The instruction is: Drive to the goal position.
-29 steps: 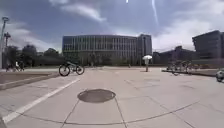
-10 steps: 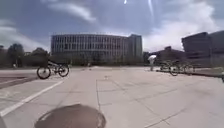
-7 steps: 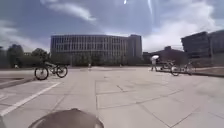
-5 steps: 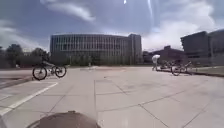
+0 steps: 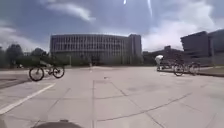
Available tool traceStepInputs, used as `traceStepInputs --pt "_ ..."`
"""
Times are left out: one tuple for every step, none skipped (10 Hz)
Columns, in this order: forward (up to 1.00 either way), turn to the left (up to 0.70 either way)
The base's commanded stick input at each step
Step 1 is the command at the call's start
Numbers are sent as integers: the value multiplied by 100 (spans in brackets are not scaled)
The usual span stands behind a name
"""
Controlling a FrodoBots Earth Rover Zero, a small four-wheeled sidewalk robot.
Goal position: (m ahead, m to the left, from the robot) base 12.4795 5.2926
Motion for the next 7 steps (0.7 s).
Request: traceStepInputs --pt "49 0" --pt "49 0" --pt "49 0" --pt "49 0" --pt "49 0" --pt "49 0" --pt "49 0"
